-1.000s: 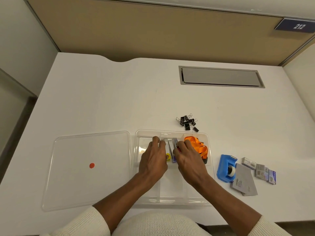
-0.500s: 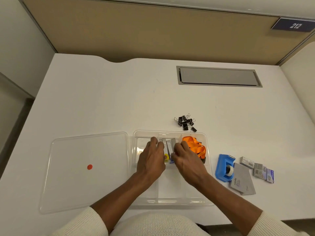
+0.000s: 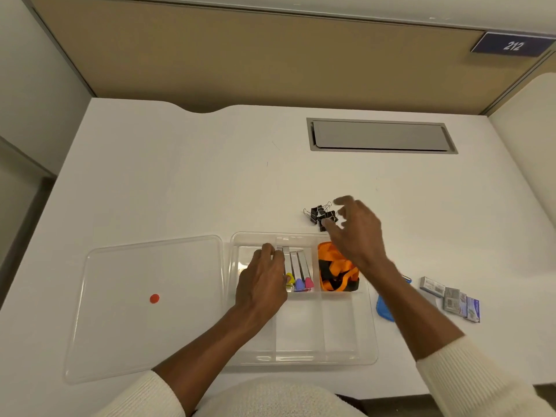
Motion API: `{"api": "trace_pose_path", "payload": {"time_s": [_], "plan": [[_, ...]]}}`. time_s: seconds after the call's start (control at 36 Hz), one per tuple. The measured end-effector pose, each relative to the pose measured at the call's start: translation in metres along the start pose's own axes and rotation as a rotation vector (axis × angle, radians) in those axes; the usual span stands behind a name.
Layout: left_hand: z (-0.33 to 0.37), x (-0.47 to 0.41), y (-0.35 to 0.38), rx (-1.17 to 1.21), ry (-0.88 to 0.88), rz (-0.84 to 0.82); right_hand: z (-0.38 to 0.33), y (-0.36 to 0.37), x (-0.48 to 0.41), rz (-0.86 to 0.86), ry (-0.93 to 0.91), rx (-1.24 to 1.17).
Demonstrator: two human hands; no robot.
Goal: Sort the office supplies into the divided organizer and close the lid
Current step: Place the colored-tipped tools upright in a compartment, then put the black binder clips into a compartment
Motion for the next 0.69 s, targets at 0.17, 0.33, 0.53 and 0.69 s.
{"api": "trace_pose_path", "payload": {"time_s": [0.17,0.33,0.53,0.69], "plan": [[0.025,-0.028,-0.037,-0.098,0.064,0.143,0.043,0.024,-0.047,-0.236,0.245,0.027],[0.048,-0.097,-0.048,-0.101,0.164,0.133,0.053,0.052,-0.057,-0.426,0.293,0.101],[0.064,-0.167,-0.006,-0.238,0.383,-0.108,0.058,0.074,-0.058,-0.407,0.328,0.102],[0.071,-0.192,0.025,-0.166,0.533,-0.286,0.062,0.081,-0.066,-0.348,0.296,0.014]]}}
Point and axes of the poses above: each hand's wrist, its own x-axis away from the middle knuckle, its own y-axis out of the palm, z = x × y, the point moved 6 cm from there along -x, towards the middle knuckle, and after that the axes turned 6 degrees about z, right-handed, at the moved point
